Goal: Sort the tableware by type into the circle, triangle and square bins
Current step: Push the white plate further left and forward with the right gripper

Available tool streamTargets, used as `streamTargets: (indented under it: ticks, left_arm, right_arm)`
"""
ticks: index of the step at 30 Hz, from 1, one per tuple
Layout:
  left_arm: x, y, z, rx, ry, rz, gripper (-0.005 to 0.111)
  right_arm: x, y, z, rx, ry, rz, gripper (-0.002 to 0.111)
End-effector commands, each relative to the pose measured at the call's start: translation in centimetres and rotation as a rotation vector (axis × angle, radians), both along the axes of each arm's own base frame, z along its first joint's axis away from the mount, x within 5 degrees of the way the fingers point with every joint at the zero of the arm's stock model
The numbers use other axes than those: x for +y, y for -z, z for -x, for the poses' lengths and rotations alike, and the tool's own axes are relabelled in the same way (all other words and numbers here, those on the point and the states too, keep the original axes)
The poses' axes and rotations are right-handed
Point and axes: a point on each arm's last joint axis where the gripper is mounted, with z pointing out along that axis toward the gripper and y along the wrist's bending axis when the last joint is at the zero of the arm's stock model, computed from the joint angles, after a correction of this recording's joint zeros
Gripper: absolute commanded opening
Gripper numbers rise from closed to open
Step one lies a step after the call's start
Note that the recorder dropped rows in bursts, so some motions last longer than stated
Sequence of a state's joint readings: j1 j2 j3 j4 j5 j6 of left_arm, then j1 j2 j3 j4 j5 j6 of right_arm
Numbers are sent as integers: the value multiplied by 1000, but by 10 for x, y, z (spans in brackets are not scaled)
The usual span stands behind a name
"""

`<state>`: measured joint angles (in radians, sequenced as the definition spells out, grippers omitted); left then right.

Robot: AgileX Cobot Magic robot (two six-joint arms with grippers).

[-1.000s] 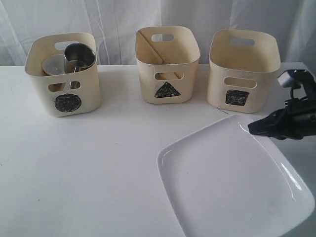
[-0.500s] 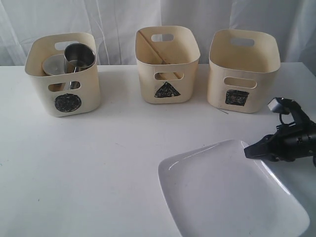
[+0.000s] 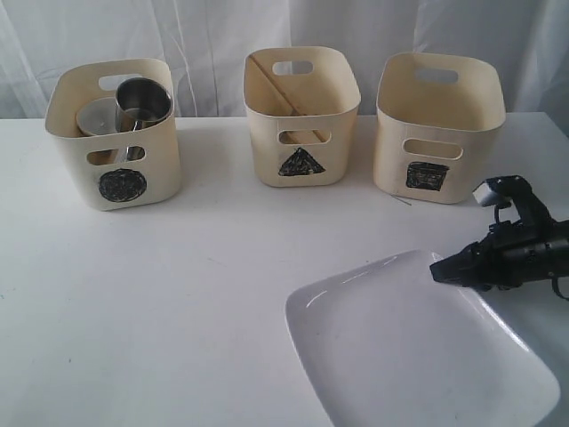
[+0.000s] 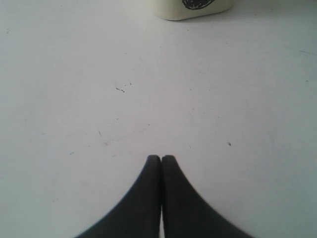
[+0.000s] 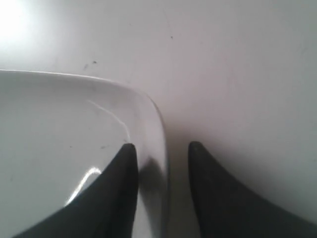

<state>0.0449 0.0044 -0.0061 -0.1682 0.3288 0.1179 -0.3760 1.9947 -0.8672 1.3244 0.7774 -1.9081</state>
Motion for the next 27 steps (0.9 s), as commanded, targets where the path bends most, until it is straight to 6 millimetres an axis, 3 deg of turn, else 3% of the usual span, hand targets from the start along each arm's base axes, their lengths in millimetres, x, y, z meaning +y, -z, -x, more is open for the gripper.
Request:
streamTargets:
  ticks: [1,7,11,13,16,23,27]
  left_arm:
    - [0,2,0,9,-3,15,0]
    - [0,2,0,9,-3,15,0]
    - [0,2,0,9,-3,15,0]
    - [0,2,0,9,-3,15,0]
    - [0,2,0,9,-3,15,0]
    - [0,2,0,9,-3,15,0]
    - [0,2,0,9,-3,15,0]
  right_arm:
    - [-1,22,-1,0,-49,155,31]
    - [19,42,-2,29,-140,183,0]
    - [18,44,-2,92,-53,202,0]
    - [18,35,-3,91,-30,187,0]
    - [22,8,-4,28,-64,161,0]
    - [28,-87,-1,-249,-75,188,0]
    - [28,-132,6,-349,-8,217,0]
